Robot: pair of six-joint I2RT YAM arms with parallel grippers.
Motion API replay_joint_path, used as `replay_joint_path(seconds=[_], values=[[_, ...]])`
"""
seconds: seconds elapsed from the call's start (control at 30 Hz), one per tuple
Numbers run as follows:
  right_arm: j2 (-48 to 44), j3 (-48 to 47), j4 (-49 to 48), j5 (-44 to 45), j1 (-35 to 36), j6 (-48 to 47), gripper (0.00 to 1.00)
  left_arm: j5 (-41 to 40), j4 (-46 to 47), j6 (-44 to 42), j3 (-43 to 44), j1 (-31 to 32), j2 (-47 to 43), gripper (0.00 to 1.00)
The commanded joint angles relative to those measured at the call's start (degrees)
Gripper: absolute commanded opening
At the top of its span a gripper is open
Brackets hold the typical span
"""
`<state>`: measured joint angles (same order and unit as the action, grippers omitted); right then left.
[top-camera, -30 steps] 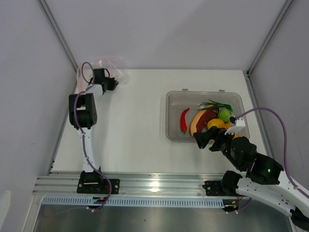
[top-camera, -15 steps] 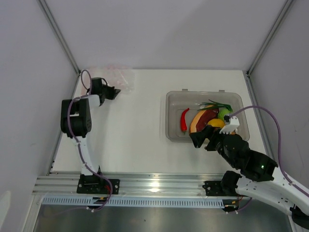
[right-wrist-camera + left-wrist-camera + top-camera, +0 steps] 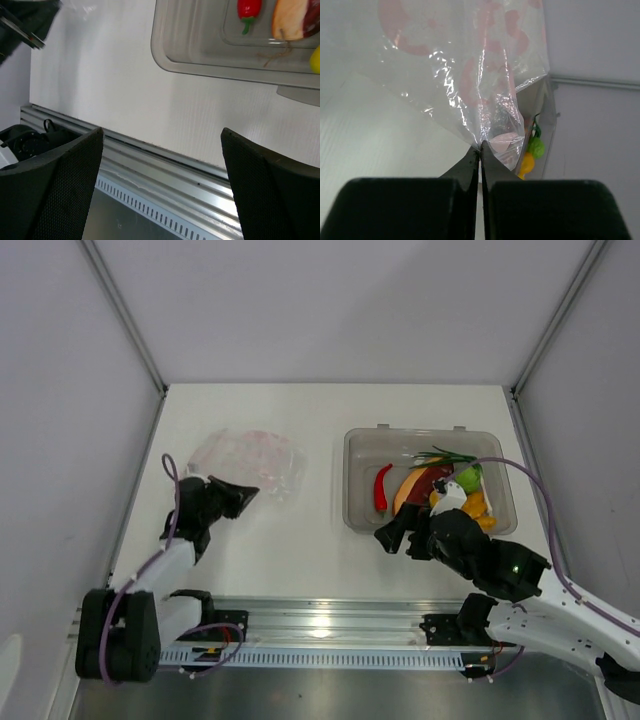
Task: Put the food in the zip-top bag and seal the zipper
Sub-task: Move the zipper food storage bag to the center of the board, then pick up the zipper food storage bag at the center of the board.
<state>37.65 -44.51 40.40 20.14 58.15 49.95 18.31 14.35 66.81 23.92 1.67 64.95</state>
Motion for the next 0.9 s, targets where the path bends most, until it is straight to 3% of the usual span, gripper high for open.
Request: replay_joint_path(seconds=[0.0,0.13,0.2,0.23,0.27,0.37,0.47,0.6,0.7,0.87], values=[[0.6,-1.0,-2.4,-3.1,0.6,1.6,0.99,-0.2,-1.7,-2.2,-9.1,1.8,-10.9,0.01],[3.7,-2.1,-4.5,-5.1,0.9,0.9,0.99,-1.5,-10.2,-1.9,-14.2,4.2,-32.3,0.00],[5.2,-2.5,-4.9,-4.9,2.0,0.9,0.98,-0.8,-15.9,-0.9,-16.2,4.8,-38.3,0.02],[6.5,-2.9,-5.7,-4.5,2.4,0.9,0.98,-0.4,-17.5,-0.5,-17.0,5.0,-41.0,0.10],[7.1,-2.9,-6.2,-4.1,3.0,0.8,0.98,0.0,-19.1,-0.4,-17.1,5.1,-45.7,0.37],[8.2,-3.0,-6.9,-2.5,5.1,0.9,0.99,-0.5,-25.2,-2.3,-15.3,5.1,-51.0,0.58],[8.3,-2.8,-6.5,-1.4,6.3,1.0,0.99,-2.5,-32.9,-6.3,-9.3,5.1,-50.6,0.80],[7.1,-2.1,-6.0,0.0,6.7,1.2,0.99,1.0,-37.3,-8.8,-2.8,5.1,-42.0,0.97],[6.7,-2.1,-6.5,1.0,6.7,-0.1,1.00,1.8,-41.2,-9.8,0.9,5.1,-37.7,1.00],[10.9,-3.8,-10.8,0.2,6.6,-3.2,1.00,0.7,-44.7,-10.3,4.0,5.1,-38.9,1.00]])
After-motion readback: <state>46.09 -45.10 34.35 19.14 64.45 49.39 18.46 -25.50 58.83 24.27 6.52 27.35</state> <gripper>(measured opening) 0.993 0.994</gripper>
